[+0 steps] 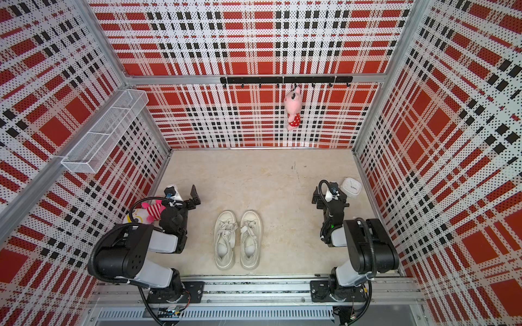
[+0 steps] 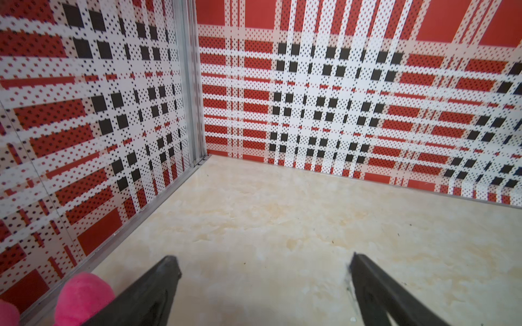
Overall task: Remove the insole from the shoe
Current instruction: Pick up the shoe at the center of the board.
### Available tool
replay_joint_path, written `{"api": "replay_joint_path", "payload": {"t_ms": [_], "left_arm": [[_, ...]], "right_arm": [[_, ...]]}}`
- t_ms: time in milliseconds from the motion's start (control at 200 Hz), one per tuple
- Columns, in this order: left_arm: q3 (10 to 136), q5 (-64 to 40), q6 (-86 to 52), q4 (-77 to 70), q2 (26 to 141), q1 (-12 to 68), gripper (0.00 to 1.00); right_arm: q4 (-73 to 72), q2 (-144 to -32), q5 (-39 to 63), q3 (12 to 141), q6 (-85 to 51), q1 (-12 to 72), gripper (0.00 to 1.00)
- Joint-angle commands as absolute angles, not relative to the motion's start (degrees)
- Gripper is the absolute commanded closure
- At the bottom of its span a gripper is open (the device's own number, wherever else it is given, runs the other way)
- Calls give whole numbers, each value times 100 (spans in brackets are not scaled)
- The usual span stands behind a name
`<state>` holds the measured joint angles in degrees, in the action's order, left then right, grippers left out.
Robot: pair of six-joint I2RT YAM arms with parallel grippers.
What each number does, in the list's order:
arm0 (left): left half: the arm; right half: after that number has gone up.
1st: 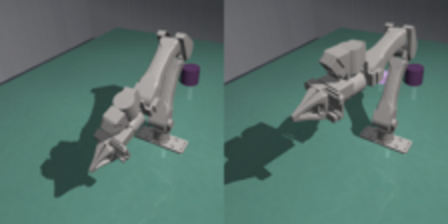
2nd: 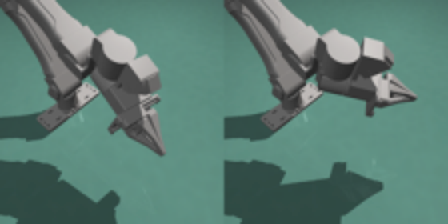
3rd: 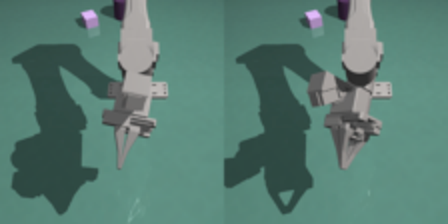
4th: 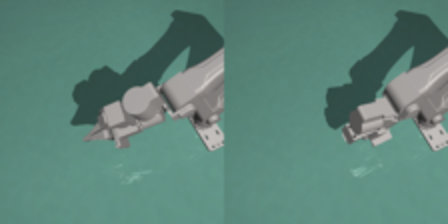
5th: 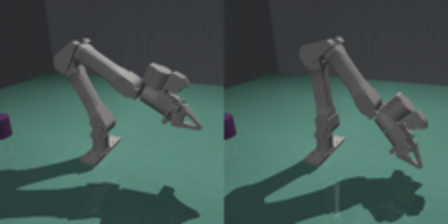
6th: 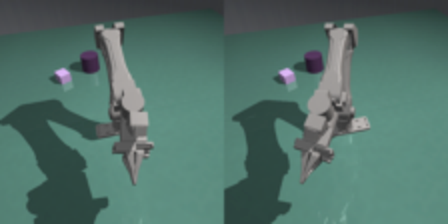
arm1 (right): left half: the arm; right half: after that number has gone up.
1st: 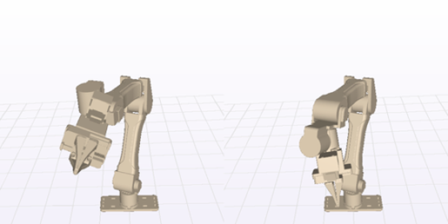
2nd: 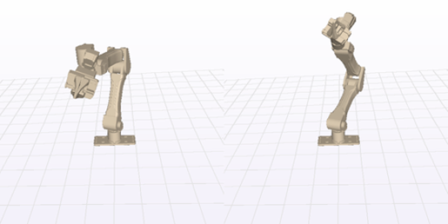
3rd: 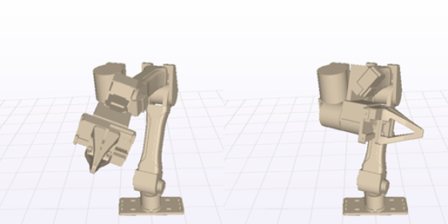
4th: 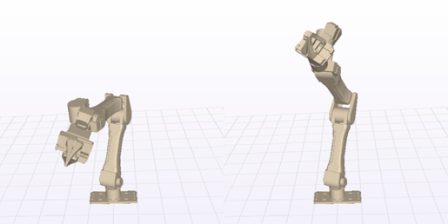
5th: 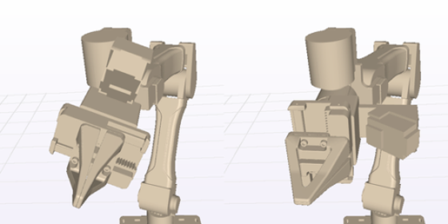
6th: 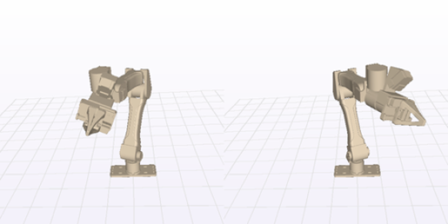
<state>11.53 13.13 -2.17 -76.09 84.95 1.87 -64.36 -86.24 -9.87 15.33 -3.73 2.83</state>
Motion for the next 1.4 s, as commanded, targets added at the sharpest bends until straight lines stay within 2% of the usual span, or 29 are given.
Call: {"api": "replay_joint_path", "payload": {"t_ms": [0,80,140,251,361,486,687,977,1158,1398], "left_arm": [[1228,1412,105,-7166,7973,404,2],[1438,1848,430,-6666,7601,834,2],[1648,1869,164,-6286,7299,1018,2],[2187,1486,-784,-5189,6761,1028,2],[2261,1436,-1495,-4836,6298,1028,2],[2265,1378,-2081,-4103,5825,962,2],[2320,1073,-2801,-2844,5422,930,2],[1913,956,-3251,-2524,5024,911,2],[1854,1056,-3323,-2496,4914,846,2],[1846,1123,-3322,-2496,4930,811,2]], "right_arm": [[-5927,-7837,-945,1515,-331,264,0],[-4966,-7161,-962,1686,-627,264,0],[-4190,-6698,-777,1875,-942,264,0],[-2920,-6006,-161,2298,-1540,277,0],[-1941,-5555,381,2645,-1954,416,0],[-449,-5336,182,3244,-2211,998,0],[1471,-5816,-298,4170,-2514,2527,0],[2468,-7576,-422,5607,-2941,4919,0],[2988,-8064,-387,6049,-3050,5641,2],[3229,-7945,-185,5676,-3535,6099,13]]}}
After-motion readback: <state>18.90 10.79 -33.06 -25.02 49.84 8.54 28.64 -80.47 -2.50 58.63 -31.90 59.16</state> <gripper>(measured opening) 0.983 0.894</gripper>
